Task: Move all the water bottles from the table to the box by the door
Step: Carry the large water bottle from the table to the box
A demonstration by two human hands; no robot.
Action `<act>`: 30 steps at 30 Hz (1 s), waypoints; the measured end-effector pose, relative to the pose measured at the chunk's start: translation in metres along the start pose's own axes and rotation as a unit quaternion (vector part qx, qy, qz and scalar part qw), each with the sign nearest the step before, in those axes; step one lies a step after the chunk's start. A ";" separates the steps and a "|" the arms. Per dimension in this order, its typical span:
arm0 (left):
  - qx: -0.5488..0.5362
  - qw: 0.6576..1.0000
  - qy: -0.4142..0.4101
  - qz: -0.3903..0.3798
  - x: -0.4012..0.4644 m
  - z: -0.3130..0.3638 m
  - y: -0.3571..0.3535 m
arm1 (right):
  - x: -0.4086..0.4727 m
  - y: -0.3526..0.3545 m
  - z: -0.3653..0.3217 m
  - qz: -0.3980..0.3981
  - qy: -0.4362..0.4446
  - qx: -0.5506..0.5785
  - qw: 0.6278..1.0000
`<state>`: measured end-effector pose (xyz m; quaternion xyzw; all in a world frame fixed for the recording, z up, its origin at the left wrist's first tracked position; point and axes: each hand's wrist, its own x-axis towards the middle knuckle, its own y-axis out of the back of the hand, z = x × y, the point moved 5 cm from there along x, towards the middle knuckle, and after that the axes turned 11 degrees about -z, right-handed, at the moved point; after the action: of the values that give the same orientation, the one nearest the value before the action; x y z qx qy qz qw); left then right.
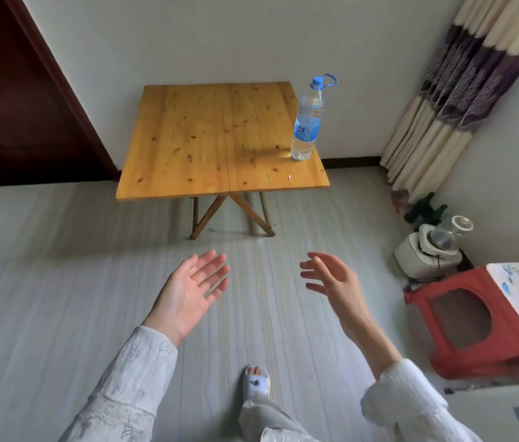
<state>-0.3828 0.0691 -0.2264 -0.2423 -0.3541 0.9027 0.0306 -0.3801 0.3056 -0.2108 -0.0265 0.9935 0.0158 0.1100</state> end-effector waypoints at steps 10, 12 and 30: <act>0.008 0.999 0.021 -0.023 0.172 0.087 -0.030 | 0.177 0.029 -0.047 0.027 -0.006 -0.011 1.000; 0.011 0.999 0.037 -0.026 0.211 0.096 -0.036 | 0.209 0.038 -0.048 0.041 -0.011 -0.011 0.999; 0.296 0.942 0.078 -0.138 0.544 0.182 -0.134 | 0.502 0.120 -0.060 0.181 -0.073 -0.110 0.975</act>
<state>-0.9611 0.1794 -0.2497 -0.2405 -0.0974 0.9321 0.2526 -0.8885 0.3980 -0.2596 0.1430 0.9633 0.1463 0.1736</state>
